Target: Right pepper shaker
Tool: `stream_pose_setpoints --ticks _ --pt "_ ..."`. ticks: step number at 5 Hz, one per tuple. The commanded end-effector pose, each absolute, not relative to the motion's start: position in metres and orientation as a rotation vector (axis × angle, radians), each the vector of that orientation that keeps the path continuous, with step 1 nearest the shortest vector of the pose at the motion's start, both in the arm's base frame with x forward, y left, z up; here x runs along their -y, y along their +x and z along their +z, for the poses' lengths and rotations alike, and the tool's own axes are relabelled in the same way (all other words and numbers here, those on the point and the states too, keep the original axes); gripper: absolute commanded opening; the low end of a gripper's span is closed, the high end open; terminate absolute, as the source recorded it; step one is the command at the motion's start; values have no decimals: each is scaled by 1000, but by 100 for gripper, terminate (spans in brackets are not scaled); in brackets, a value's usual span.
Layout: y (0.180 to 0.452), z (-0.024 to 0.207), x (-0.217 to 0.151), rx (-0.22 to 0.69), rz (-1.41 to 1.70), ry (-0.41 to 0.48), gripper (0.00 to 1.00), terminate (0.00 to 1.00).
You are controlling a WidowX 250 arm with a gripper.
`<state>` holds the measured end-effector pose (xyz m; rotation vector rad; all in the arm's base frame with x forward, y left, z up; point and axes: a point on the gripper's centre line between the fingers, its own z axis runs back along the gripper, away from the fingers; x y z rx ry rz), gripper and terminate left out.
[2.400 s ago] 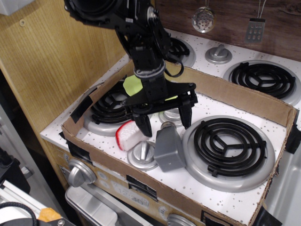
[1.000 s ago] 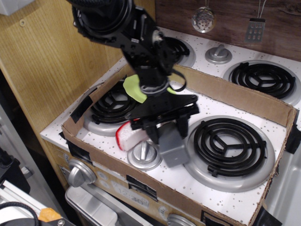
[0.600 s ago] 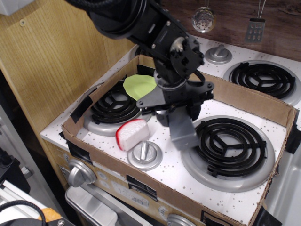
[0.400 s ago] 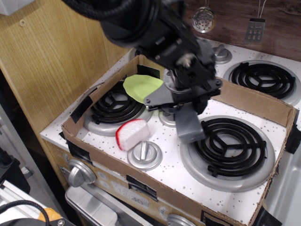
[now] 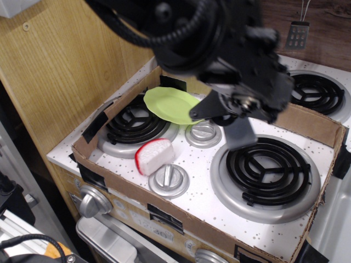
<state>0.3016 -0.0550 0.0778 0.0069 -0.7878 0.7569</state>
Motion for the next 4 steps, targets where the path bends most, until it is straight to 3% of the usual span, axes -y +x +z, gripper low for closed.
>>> stream_pose_setpoints --ticks 1,4 --pt "316 79 79 1000 810 -24 0 0" --pt "323 77 95 1233 876 98 0 0"
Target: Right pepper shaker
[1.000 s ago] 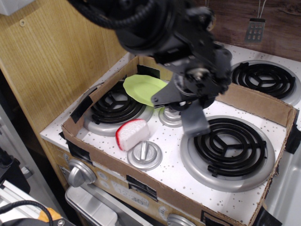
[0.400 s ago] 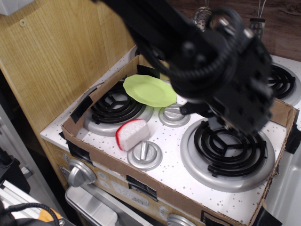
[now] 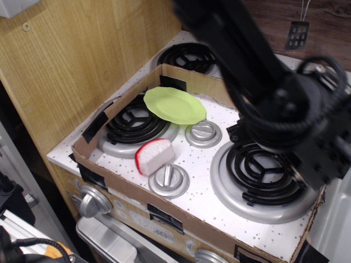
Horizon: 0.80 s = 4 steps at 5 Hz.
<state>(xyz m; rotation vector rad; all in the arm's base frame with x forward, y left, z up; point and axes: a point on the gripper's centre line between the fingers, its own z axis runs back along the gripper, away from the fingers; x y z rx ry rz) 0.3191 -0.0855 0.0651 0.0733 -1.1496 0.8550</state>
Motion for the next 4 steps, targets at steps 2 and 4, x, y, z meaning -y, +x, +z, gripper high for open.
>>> stream_pose_setpoints --ticks 2,4 --pt "322 68 88 1388 698 331 0 0" --pt "322 54 75 1409 595 443 0 0"
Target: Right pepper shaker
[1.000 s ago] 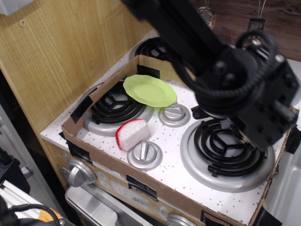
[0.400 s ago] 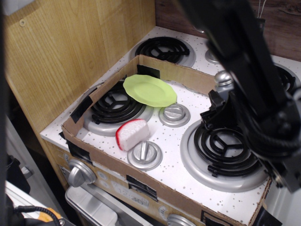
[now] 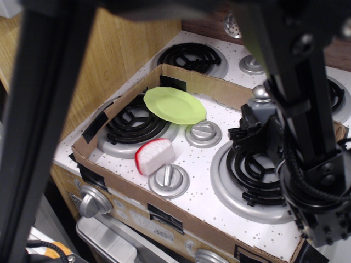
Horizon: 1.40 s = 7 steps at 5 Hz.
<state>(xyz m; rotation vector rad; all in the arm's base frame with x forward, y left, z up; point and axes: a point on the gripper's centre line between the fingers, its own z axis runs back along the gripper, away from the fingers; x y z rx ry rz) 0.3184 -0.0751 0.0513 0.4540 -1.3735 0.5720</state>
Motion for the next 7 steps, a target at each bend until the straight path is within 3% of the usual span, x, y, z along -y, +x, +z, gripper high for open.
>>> stream_pose_setpoints --ticks 1,2,3,6,7 --pt "318 49 77 1417 616 474 0 0" --pt "315 49 80 1394 621 460 0 0" --pt "310 51 90 1371 652 465 100 0" --pt "308 62 132 1291 702 381 100 0" --pt "307 71 145 1243 721 367 100 100"
